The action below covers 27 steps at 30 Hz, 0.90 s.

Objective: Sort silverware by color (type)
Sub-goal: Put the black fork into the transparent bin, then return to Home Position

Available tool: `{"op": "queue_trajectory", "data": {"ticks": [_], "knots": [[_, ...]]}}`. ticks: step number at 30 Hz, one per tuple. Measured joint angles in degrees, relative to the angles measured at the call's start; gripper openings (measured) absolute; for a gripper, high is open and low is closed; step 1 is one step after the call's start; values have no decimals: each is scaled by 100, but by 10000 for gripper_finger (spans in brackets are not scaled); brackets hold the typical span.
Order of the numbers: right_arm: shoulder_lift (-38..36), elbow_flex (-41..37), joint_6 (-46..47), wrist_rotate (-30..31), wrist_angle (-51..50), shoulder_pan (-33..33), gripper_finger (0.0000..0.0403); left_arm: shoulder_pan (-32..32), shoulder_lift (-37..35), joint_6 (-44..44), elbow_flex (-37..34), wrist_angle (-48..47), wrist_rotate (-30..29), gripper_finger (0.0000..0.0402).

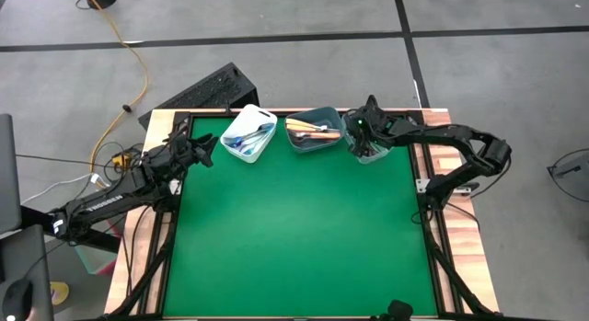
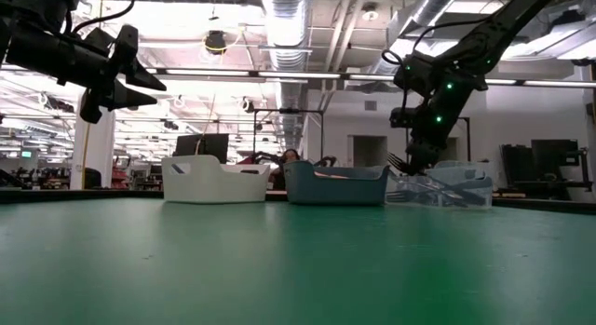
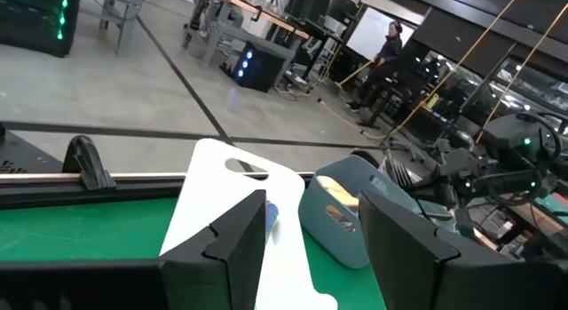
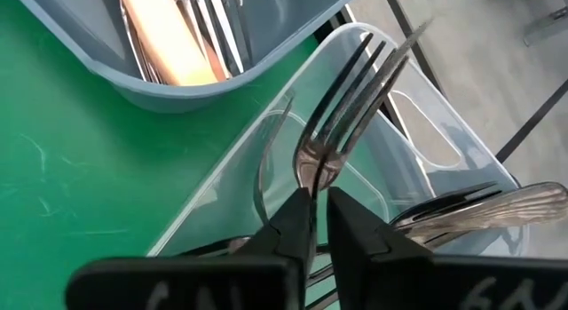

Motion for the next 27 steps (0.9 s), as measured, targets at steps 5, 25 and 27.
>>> {"op": "queue_trajectory", "data": {"ticks": [5, 25, 27], "knots": [[0, 0, -18, 0, -7, 17, 88, 0, -2, -29, 0, 0, 35, 164], [2, 1738, -125, 24, -1328, 44, 223, -1, -1, -310, 0, 827, 922, 164], [2, 2142, -146, -78, -1659, 69, 223, 0, -4, -121, -1, 1142, 1118, 164]]}}
